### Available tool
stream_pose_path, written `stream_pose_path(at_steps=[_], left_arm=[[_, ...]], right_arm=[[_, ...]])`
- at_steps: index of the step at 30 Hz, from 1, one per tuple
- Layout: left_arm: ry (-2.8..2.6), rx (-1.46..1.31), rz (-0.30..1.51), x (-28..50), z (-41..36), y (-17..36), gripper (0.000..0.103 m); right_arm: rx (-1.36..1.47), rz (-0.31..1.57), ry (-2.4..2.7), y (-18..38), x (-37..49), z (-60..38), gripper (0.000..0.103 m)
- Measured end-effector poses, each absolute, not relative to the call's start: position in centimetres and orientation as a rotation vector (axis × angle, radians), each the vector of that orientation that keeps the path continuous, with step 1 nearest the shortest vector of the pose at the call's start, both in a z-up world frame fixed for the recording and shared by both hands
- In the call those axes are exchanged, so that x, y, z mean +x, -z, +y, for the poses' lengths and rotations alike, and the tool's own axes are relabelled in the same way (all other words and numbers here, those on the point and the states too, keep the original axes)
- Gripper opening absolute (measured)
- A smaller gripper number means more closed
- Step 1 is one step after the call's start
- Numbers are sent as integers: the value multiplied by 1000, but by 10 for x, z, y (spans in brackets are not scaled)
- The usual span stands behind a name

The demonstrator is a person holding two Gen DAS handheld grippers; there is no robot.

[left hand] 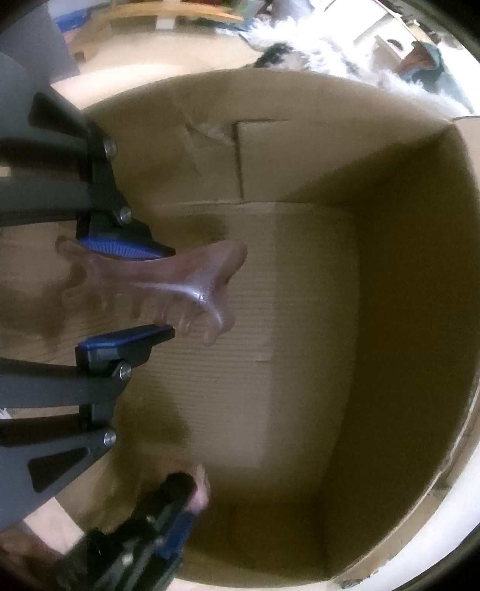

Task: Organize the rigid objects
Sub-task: 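Carry both items into the box and open both grippers to release them, then withdraw both grippers from the box back toward the remaining items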

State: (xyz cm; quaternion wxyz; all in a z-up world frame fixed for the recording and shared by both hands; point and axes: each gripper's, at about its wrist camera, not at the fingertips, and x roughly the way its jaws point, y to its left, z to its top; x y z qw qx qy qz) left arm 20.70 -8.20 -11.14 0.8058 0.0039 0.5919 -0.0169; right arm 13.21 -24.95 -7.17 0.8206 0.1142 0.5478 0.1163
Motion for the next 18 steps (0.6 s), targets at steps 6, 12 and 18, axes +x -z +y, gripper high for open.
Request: stream_pose_path(at_steps=[6, 12, 18], left_arm=[[31, 35, 1254, 205, -85, 113, 35], [69, 44, 1240, 203, -95, 111, 54], [59, 44, 1209, 196, -98, 102, 63]], right_arm=[[304, 1133, -272, 65, 128, -251, 55], [358, 1088, -317, 55, 125, -254, 71], [379, 1069, -321, 49, 123, -259, 74]])
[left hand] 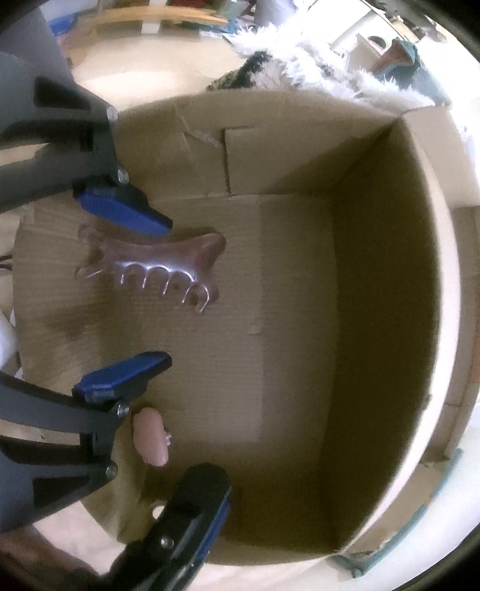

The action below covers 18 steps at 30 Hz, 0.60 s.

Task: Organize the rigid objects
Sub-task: 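Withdraw both grippers from the box back toward the remaining items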

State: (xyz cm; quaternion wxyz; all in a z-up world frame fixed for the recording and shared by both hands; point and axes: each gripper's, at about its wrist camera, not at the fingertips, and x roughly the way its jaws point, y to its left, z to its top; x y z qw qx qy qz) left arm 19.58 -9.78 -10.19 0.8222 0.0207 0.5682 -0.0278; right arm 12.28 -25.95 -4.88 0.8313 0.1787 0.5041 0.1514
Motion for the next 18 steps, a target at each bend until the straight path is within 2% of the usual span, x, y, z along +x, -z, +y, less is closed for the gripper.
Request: stream_pose_path(at_steps=[18], left_arm=[[26, -94, 1201, 161, -29, 66, 64]], right_arm=[[352, 1005, -305, 14, 93, -259, 74]])
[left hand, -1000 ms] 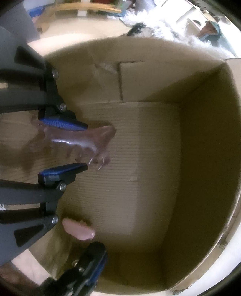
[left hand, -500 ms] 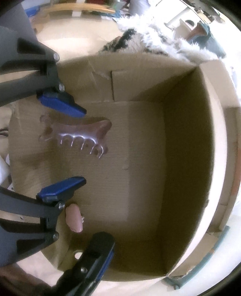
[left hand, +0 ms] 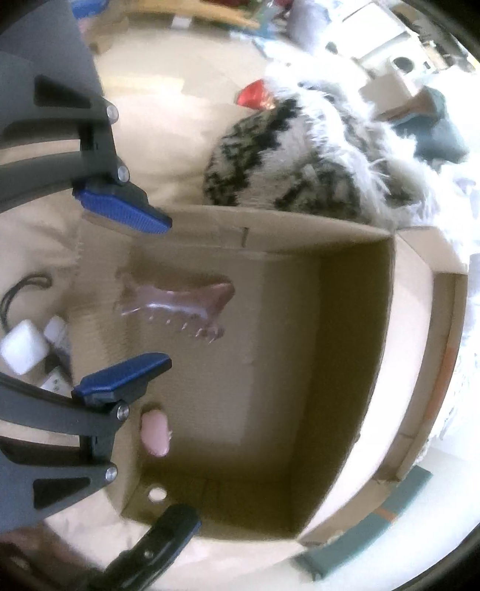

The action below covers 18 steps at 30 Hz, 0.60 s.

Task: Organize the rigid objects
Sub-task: 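Withdraw both grippers from the box back toward the remaining items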

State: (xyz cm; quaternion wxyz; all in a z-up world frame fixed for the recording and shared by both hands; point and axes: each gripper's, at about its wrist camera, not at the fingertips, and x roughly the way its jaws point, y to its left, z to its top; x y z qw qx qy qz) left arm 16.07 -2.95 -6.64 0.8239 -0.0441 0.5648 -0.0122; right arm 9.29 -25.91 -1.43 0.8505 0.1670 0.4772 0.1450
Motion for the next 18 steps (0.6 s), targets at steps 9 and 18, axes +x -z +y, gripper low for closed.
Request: stream_pose_path(at_steps=[9, 18], left_arm=[[19, -27, 1169, 117, -29, 37, 65], [-18, -66, 1203, 88, -12, 49, 65]], right_arm=[[341, 1002, -303, 6, 69, -265, 74], [405, 1014, -292, 8, 34, -275, 74]])
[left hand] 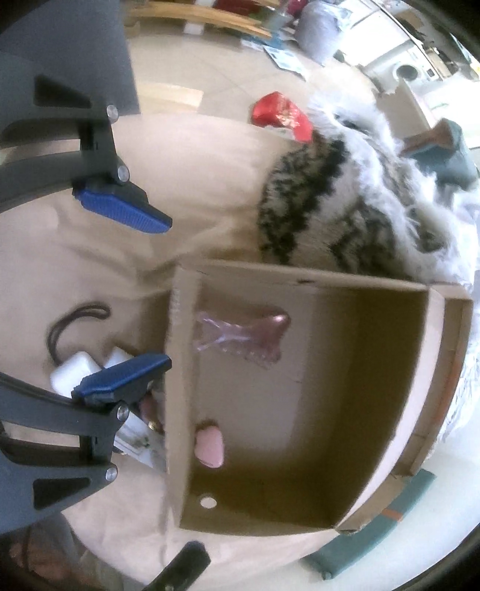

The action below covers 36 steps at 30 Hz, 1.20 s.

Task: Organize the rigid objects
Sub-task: 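Withdraw both grippers from the box back toward the remaining items, then grasp the white earbud case with left gripper while right grasps white pill bottle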

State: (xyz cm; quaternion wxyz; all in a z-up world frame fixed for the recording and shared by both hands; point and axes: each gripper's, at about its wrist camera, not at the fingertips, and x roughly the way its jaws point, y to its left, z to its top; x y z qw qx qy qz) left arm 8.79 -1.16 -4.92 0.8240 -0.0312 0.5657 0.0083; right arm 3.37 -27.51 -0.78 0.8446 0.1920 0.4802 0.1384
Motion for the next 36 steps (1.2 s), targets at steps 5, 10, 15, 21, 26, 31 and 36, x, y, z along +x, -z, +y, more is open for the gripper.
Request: stream_pose_path(at_steps=[5, 10, 15, 21, 26, 31, 36], left_arm=[[-26, -75, 1212, 75, -11, 55, 65], [-25, -96, 1268, 70, -10, 74, 65], [28, -102, 1372, 67, -26, 102, 65], [159, -44, 1428, 57, -66, 117, 65], [230, 72, 1472, 51, -97, 132, 65], [238, 125, 1485, 50, -113, 144, 70], [257, 160, 1456, 47, -124, 146, 70]], right_arm=[[436, 1046, -267, 16, 16, -275, 74], [479, 1082, -233, 30, 8, -274, 74], [451, 1113, -214, 39, 17, -267, 74], [428, 1151, -209, 49, 24, -261, 74], [433, 1153, -212, 50, 23, -262, 74], [431, 1156, -216, 50, 24, -262, 74], [420, 1162, -214, 51, 24, -261, 74]])
